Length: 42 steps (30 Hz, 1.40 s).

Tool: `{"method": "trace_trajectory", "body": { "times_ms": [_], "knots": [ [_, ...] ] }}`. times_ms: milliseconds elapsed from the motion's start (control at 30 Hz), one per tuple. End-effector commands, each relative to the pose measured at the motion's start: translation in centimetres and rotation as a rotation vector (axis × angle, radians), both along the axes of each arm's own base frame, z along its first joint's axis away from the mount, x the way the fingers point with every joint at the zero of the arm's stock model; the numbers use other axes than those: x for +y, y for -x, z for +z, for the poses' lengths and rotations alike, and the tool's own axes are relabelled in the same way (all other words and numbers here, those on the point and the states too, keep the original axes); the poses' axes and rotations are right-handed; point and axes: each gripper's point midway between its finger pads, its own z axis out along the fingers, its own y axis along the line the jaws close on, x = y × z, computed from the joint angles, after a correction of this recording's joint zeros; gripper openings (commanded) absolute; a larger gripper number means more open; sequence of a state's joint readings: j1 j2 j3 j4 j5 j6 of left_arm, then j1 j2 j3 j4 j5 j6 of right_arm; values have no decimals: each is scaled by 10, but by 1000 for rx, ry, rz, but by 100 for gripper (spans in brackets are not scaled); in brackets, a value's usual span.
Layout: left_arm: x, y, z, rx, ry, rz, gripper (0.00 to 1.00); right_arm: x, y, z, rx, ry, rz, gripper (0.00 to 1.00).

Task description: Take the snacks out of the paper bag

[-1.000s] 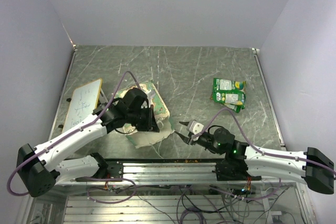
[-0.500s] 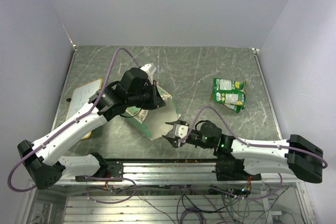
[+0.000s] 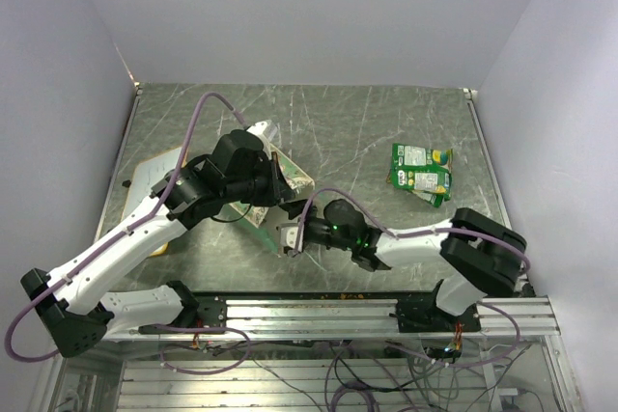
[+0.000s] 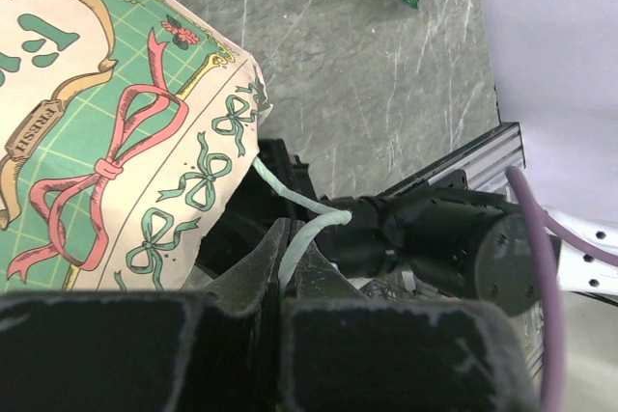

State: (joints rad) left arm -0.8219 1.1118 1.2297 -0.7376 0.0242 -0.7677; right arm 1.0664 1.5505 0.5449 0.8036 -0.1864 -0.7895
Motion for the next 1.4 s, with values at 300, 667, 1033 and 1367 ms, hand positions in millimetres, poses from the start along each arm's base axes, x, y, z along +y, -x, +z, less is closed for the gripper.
{"method": "trace_trajectory", "body": {
  "times_ms": [300, 667, 1033, 1367],
  "knots": [
    [-1, 4, 18, -25, 5, -42, 7, 47, -33, -29, -146, 57, 159, 59],
    [-3, 11, 19, -5, -43, -120, 7, 72, -63, -50, -159, 35, 118, 63],
    [9, 13, 13, 16, -90, -84, 7, 70, -69, -79, -113, 52, 115, 32],
    [26, -3, 15, -13, -107, -10, 7, 57, -57, -54, -40, 10, 107, 6]
  ]
}}
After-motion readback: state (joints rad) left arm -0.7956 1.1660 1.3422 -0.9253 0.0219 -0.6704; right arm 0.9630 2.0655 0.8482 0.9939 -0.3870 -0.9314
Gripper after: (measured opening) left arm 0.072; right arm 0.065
